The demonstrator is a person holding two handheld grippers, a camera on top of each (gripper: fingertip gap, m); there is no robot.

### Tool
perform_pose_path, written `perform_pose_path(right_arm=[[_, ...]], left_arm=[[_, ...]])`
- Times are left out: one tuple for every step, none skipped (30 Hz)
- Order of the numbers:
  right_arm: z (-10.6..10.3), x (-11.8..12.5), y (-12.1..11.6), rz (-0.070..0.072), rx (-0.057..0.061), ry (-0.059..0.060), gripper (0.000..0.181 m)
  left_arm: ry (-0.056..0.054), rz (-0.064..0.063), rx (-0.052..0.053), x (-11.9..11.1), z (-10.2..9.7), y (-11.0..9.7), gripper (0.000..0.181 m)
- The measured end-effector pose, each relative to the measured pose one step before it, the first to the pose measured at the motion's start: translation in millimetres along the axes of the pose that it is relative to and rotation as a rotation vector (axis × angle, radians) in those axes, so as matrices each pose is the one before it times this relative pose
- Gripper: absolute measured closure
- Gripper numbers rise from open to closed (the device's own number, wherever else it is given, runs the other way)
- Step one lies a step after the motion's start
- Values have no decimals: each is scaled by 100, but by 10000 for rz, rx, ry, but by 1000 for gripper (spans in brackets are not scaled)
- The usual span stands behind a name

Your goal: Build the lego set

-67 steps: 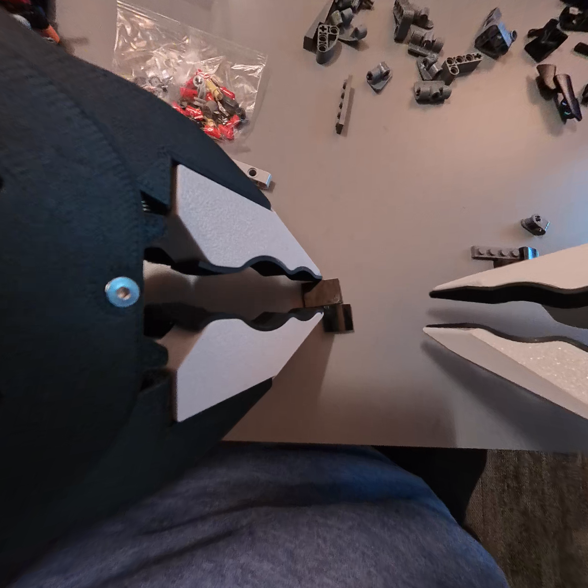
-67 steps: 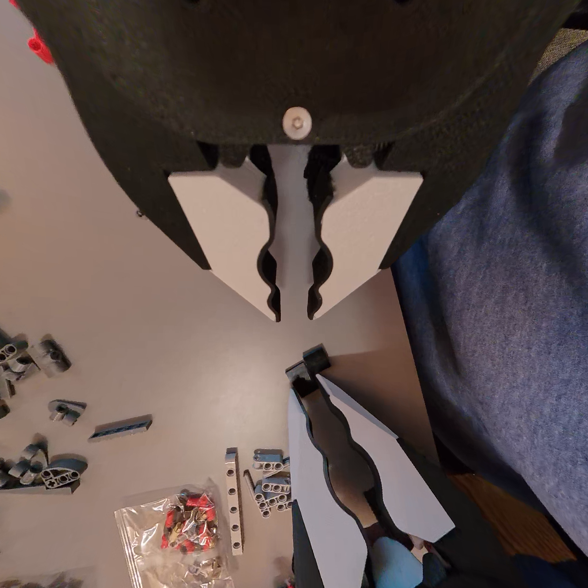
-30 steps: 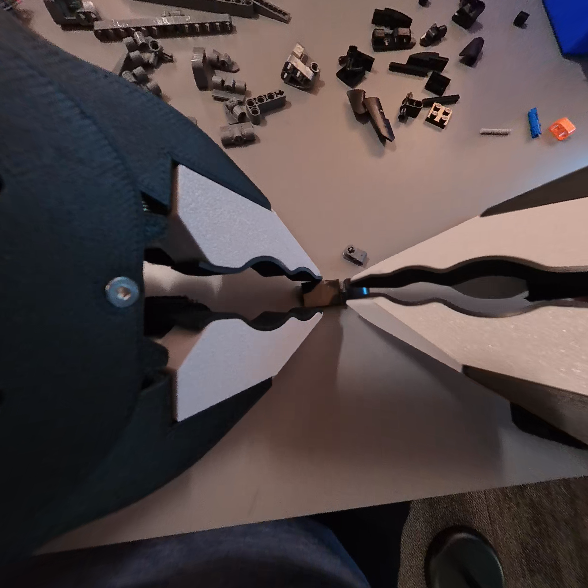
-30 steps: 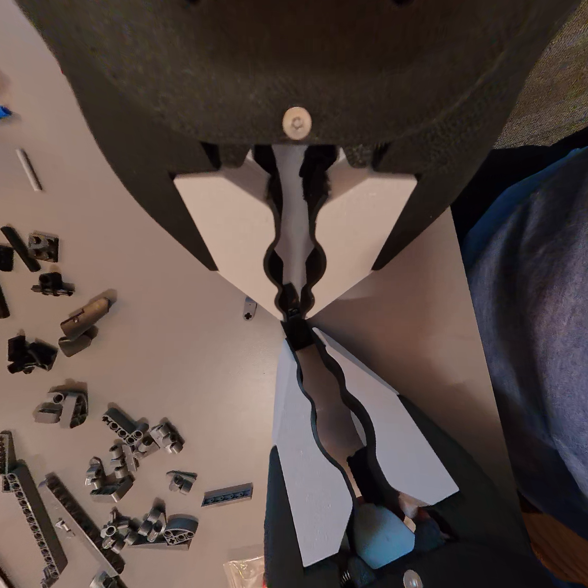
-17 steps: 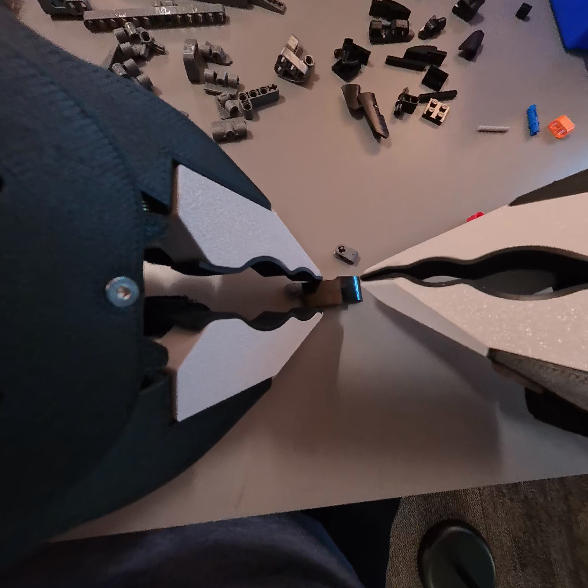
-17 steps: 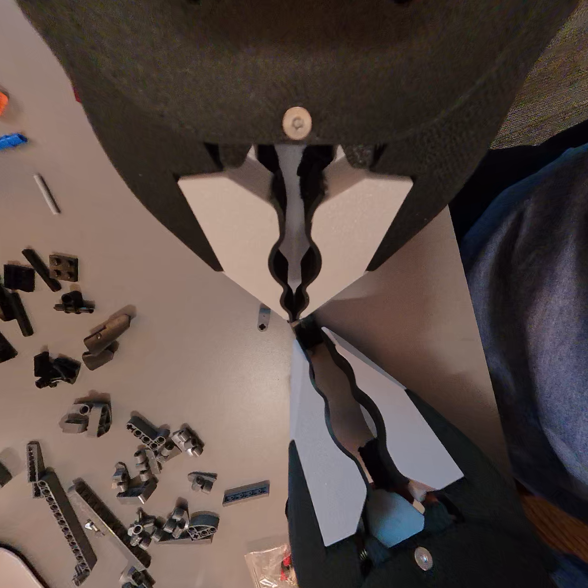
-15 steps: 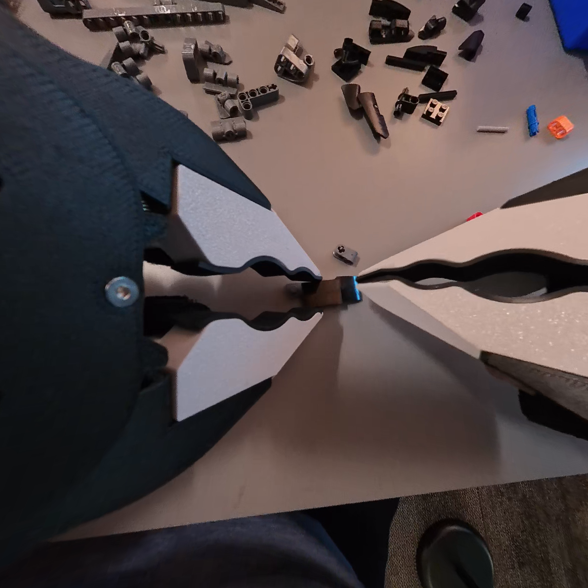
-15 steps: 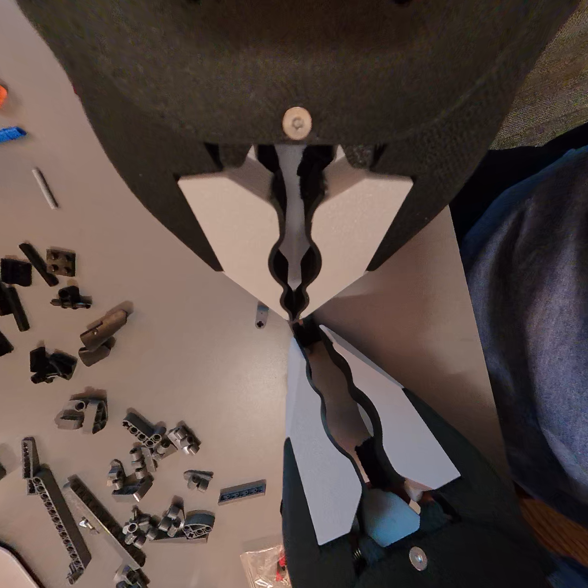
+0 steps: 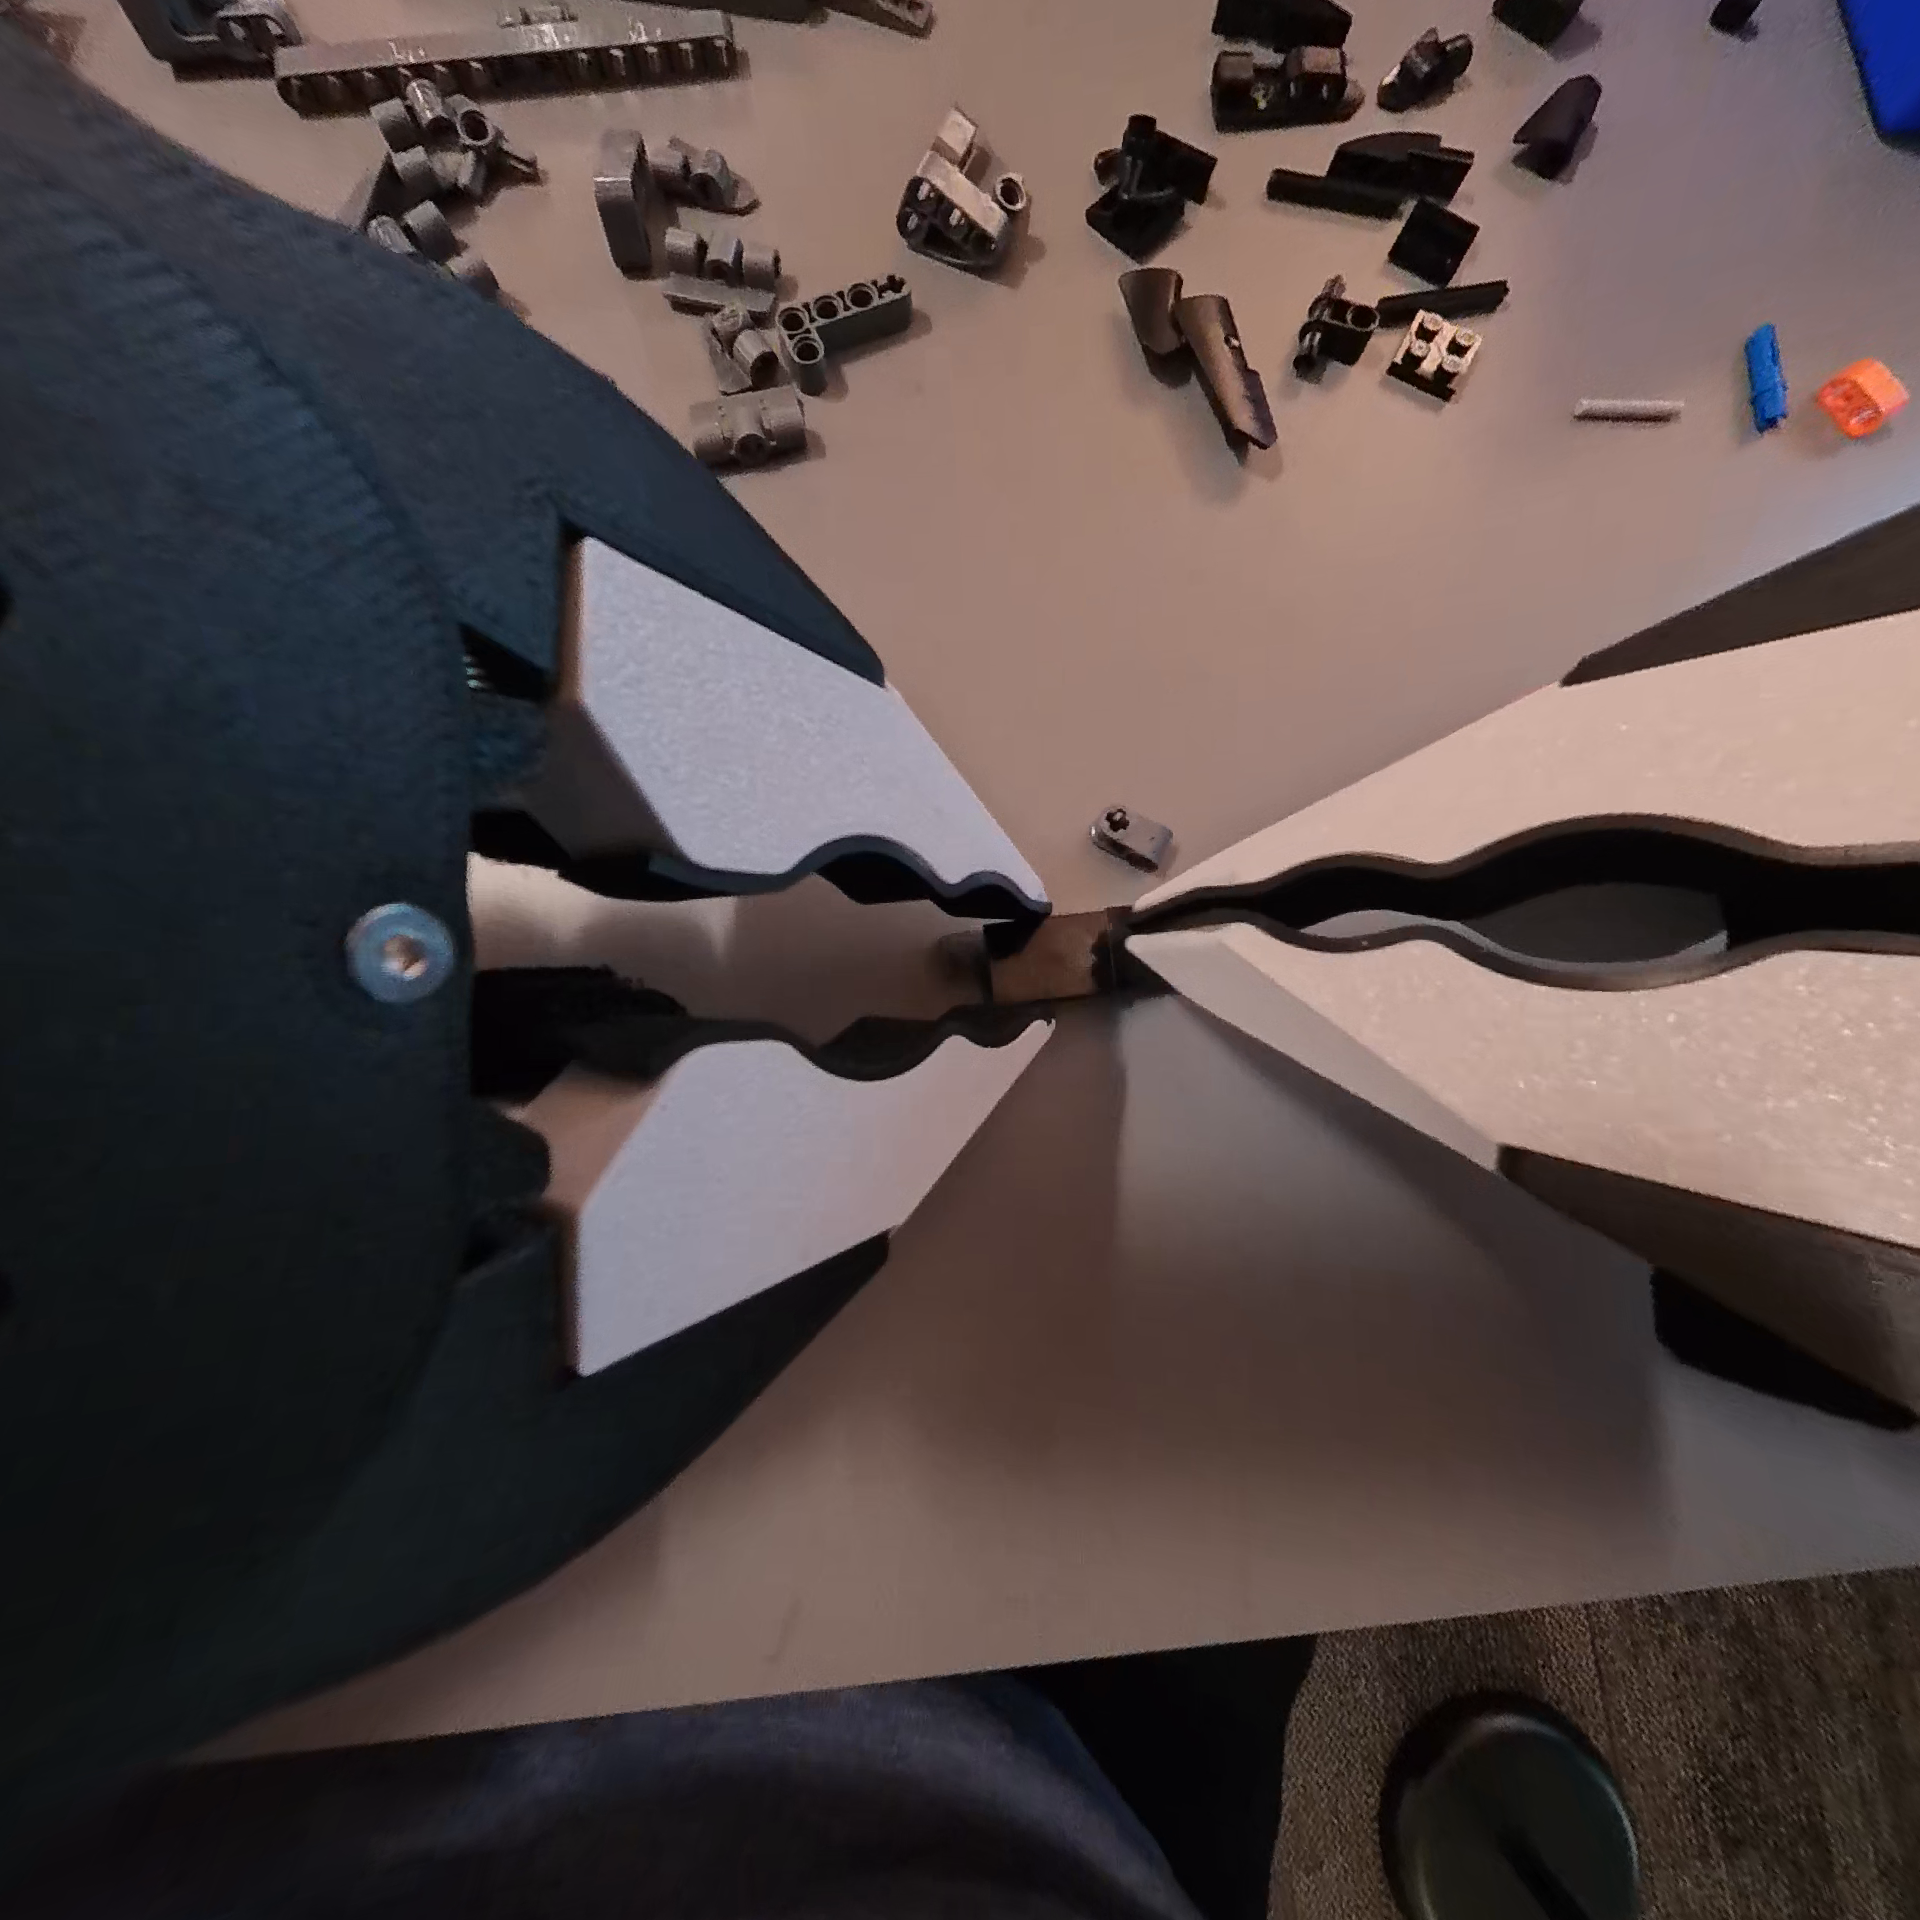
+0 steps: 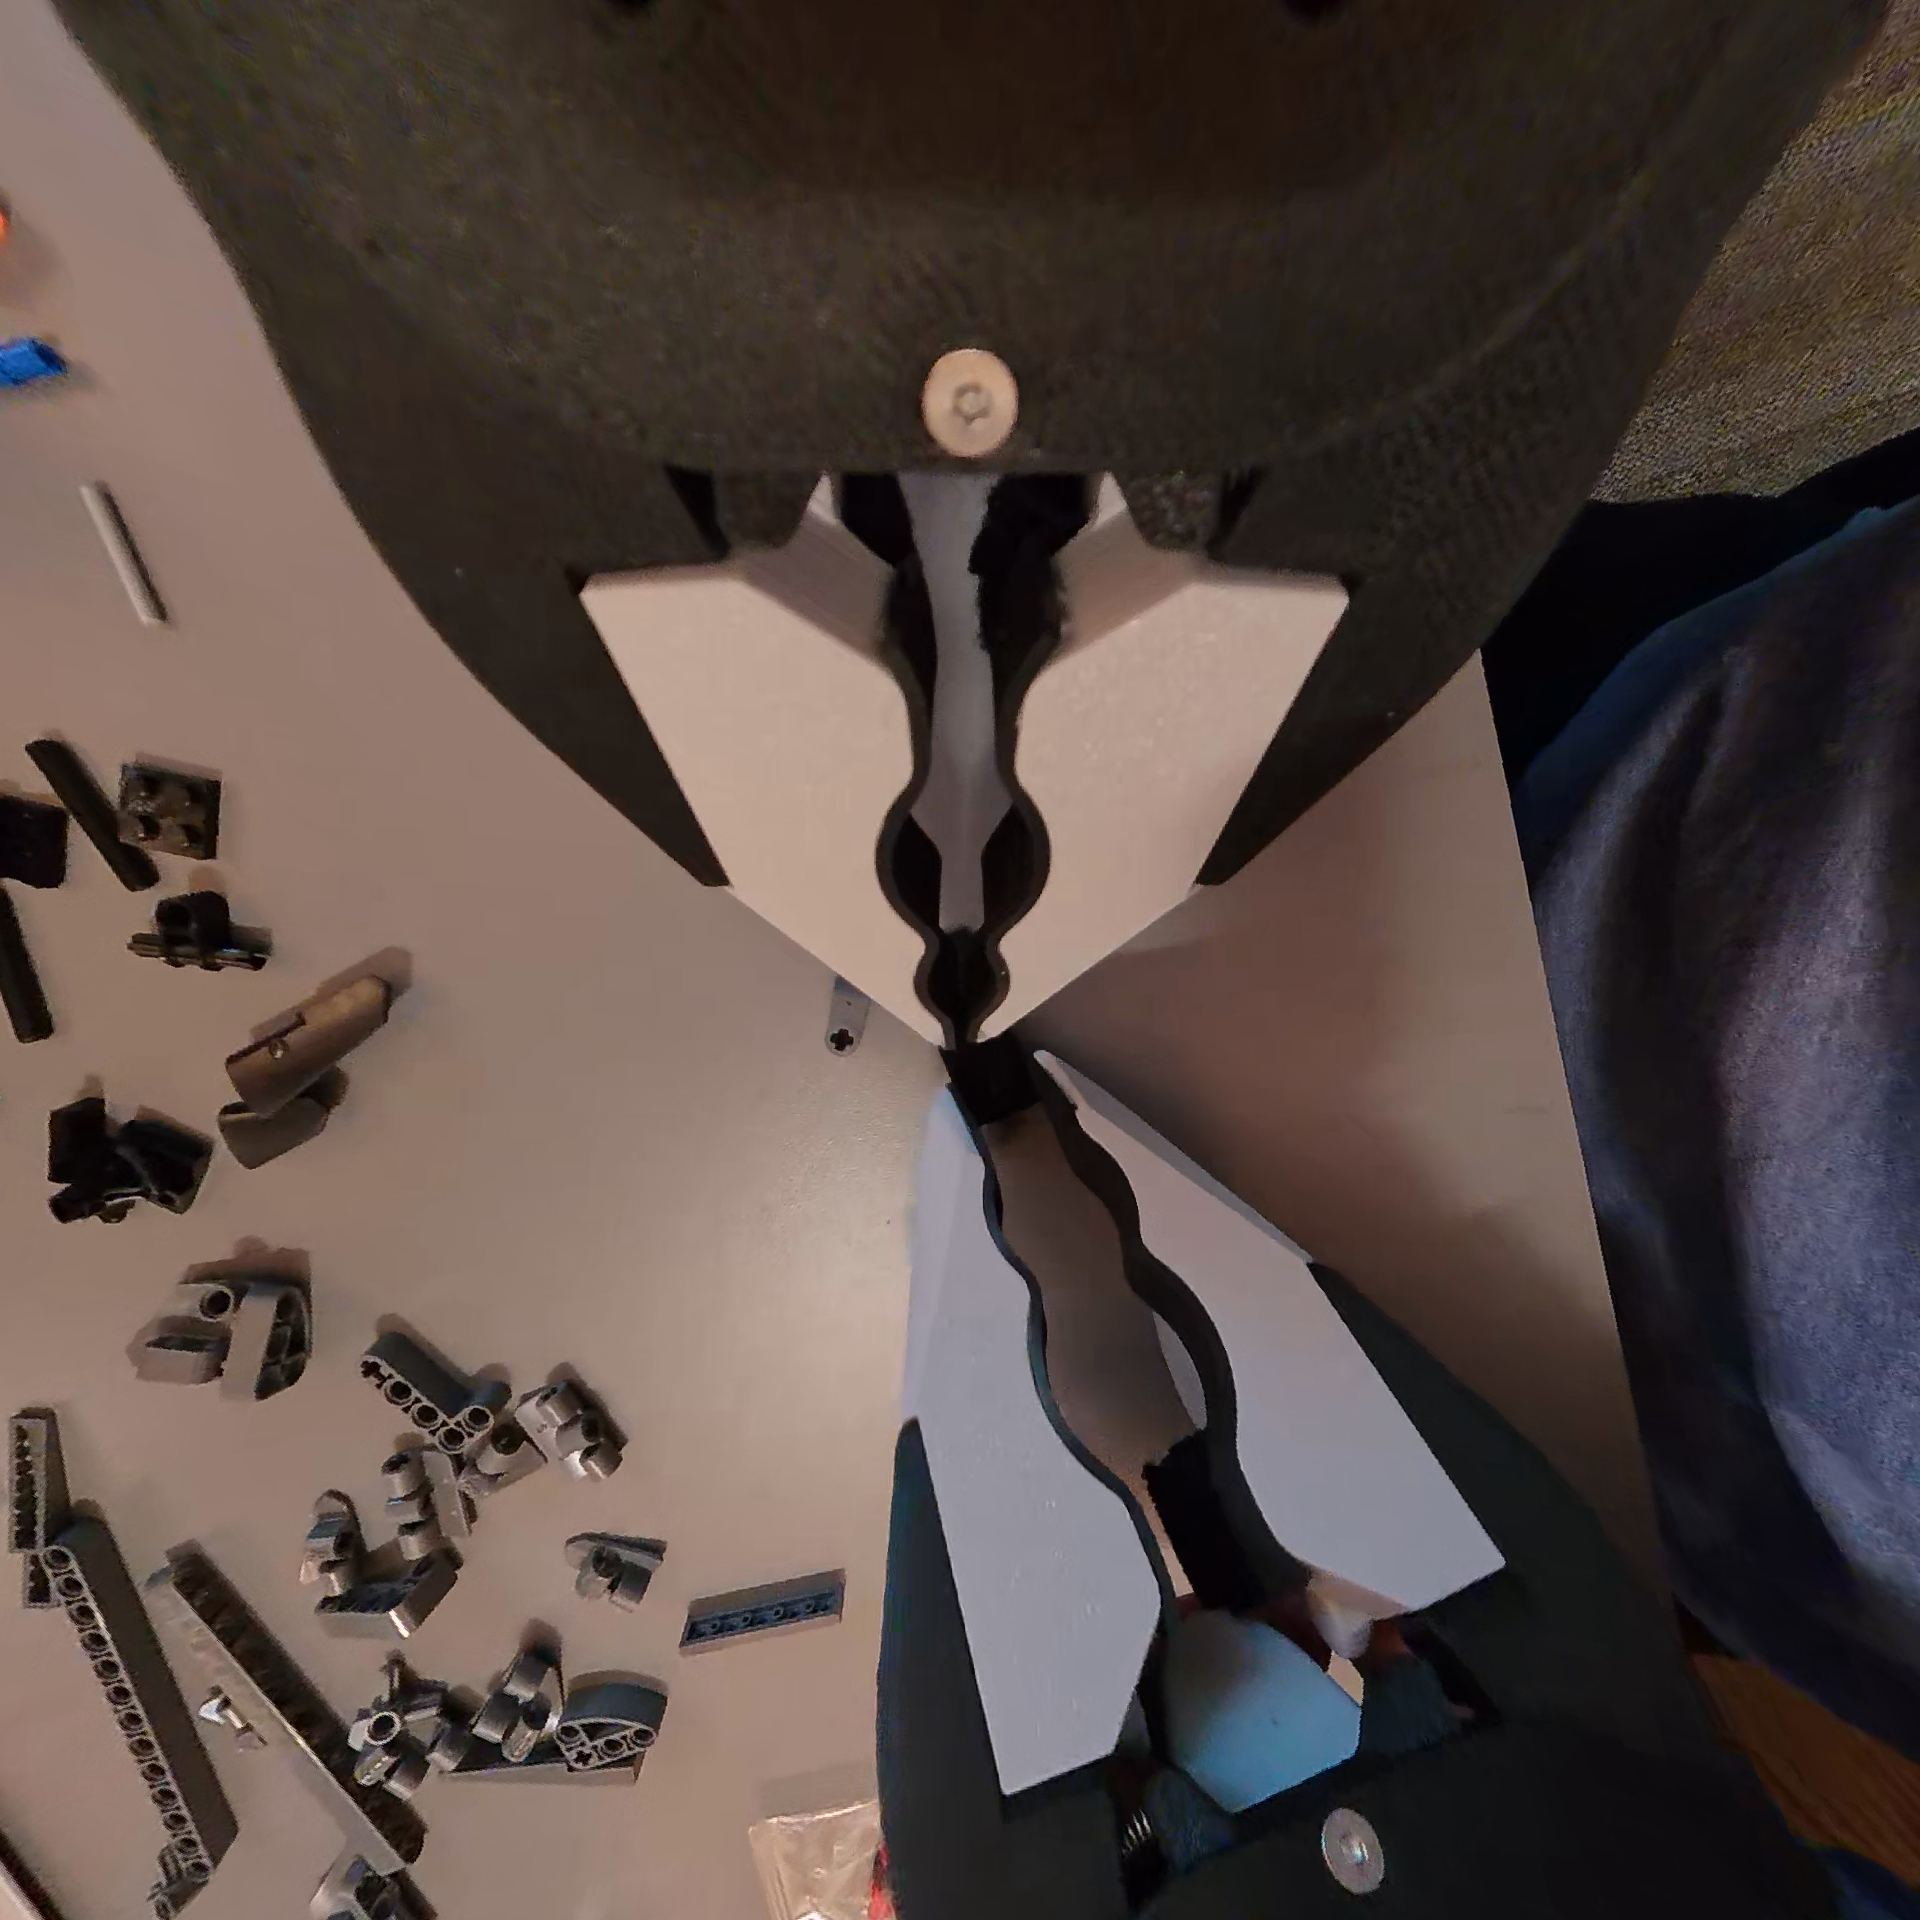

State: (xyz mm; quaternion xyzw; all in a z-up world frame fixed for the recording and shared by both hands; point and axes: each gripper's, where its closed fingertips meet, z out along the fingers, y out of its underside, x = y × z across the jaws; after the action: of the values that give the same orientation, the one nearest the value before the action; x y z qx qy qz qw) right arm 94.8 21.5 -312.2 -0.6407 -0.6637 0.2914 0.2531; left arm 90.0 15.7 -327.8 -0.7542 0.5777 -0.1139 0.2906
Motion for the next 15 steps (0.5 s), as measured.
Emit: perform_pose_path(right_arm=[[95,-34,10,-19,-27,-25,181],[101,-31,7,-24,-30,-19,181],[91,-8,3,-25,-33,-10,181],[86,7,5,-22,-29,-5,181],[64,38,8,-12,-26,-5,181],[63,20,-2,-14,-29,-12,181],[69,29,7,-31,-31,-7,181],[71,-9,-9,-34,-30,-15,181],[95,-32,-15,-29,-36,-31,181],[112,-27,33,-28,-72,-23,181],[150,-16,130,-39,-130,-10,181],[175,10,179,-46,-164,9,181],[112,10,48,-15,-88,9,181],[49,4,-35,15,-38,-18,181],[15,-6,20,8,-67,-28,181]], left_arm=[[-6,-31,18,-15,33,-10,168],[19,-49,3,7,-1,-2,168],[-5,-9,-2,-26,-5,15,168],[-22,-18,-8,-34,-13,26,168],[-23,-18,-11,-35,-15,30,168],[9,-15,-3,6,-17,12,168],[24,-36,-20,14,-2,5,168],[-20,-8,-37,-44,-7,30,168],[-31,-3,-24,-53,-1,14,168],[14,-44,-4,-2,21,-13,168],[18,-13,2,4,3,-14,168],[-17,-5,-9,-29,-3,10,168],[-15,-30,-4,-31,1,8,168],[10,-30,4,6,12,-12,168],[-10,-5,1,-7,6,-10,168]])
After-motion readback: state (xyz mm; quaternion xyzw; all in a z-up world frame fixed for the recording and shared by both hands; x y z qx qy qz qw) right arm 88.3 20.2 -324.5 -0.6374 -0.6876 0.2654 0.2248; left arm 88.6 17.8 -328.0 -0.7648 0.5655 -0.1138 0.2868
